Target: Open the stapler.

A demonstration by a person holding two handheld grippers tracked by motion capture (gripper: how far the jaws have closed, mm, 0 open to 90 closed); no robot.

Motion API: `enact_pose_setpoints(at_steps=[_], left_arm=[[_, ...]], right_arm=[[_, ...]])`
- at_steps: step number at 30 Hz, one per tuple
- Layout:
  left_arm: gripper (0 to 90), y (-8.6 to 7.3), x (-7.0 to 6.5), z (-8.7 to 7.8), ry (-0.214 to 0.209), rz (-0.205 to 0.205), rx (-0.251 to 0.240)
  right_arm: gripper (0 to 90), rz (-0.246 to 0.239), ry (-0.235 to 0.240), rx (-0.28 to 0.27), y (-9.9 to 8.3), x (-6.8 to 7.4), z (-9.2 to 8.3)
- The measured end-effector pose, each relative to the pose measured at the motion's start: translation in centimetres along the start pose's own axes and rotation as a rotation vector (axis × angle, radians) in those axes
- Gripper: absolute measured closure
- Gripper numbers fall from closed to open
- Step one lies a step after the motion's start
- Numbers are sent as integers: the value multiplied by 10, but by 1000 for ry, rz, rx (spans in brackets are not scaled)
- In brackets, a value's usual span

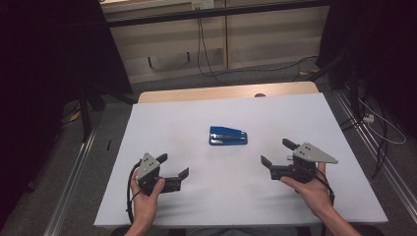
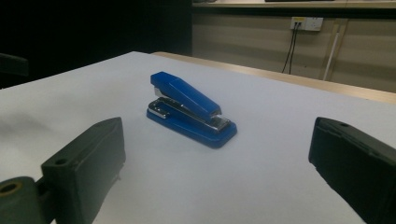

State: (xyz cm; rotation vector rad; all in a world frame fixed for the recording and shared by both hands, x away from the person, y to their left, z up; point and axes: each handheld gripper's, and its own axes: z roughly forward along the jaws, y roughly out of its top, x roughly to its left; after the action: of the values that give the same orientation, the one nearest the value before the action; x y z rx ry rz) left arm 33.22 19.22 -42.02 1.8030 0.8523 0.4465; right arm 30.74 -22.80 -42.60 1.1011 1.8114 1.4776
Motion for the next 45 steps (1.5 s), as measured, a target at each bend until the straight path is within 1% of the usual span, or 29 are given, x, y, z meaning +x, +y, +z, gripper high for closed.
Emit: enact_pose_setpoints(at_steps=[3,5,6,7,8,9,10,11,12,15,17,18,19,20,21,24,25,26,27,28,29,33,34,36,37,41,42,43,45], left_arm=[[54,4,0,4,-2,0,-7],[54,5,0,6,-6,-3,-12],[54,6,0,7,-10,2,-12],[54,7,-1,9,-14,-1,-16],[54,8,-1,10,-19,3,-17],[54,10,-1,13,-25,7,-19],[55,10,-1,13,-25,7,-19],[59,12,-1,16,-36,10,-19],[59,12,-1,16,-36,10,-19],[59,13,-1,23,-39,7,-22],[59,15,-1,26,-42,22,-13],[59,15,-1,26,-42,22,-13],[59,16,-2,29,-39,26,-12],[60,18,-3,33,-48,33,-3],[61,19,-3,35,-47,39,-1],[61,21,-4,40,-47,36,4],[61,22,-4,43,-47,41,0],[61,22,-4,43,-47,41,0],[61,23,-4,45,-45,50,3],[61,24,-4,46,-43,52,-1],[60,27,-2,49,-47,48,-19],[56,32,0,54,-44,43,-33],[56,33,1,55,-41,45,-30],[56,33,1,56,-46,37,-31],[55,33,3,57,-48,44,-22],[56,33,8,63,-38,22,-15],[56,34,10,65,-37,32,-7],[56,34,10,67,-37,29,-6],[56,37,10,71,-31,41,1]], right_arm=[[74,-19,12,9,0,3,7],[77,-20,12,8,0,4,9],[84,-13,12,4,0,5,11],[110,-7,21,0,1,6,14],[110,-7,21,0,1,6,14],[110,-20,19,1,2,7,19],[110,-20,19,1,2,7,19],[121,-19,18,3,3,8,23],[121,-19,18,3,3,8,23],[138,-19,18,9,3,9,30],[146,-19,25,15,3,10,33],[150,-20,30,20,2,11,35],[150,-27,36,27,2,12,37],[151,-36,38,35,2,13,38],[151,-44,39,40,2,13,40],[151,-45,36,44,3,14,42],[150,-58,32,47,5,14,45],[150,-58,32,48,6,14,46],[150,-61,34,47,6,14,47],[150,-61,34,47,6,14,47],[155,-65,38,53,7,15,50],[177,-64,38,51,10,16,57],[178,-61,43,54,11,17,58],[185,-58,46,58,12,17,60],[194,-59,54,65,14,18,63],[214,-49,60,74,15,18,69],[221,-50,64,74,15,18,71],[228,-48,66,78,16,18,73],[246,-49,65,86,17,18,75]])
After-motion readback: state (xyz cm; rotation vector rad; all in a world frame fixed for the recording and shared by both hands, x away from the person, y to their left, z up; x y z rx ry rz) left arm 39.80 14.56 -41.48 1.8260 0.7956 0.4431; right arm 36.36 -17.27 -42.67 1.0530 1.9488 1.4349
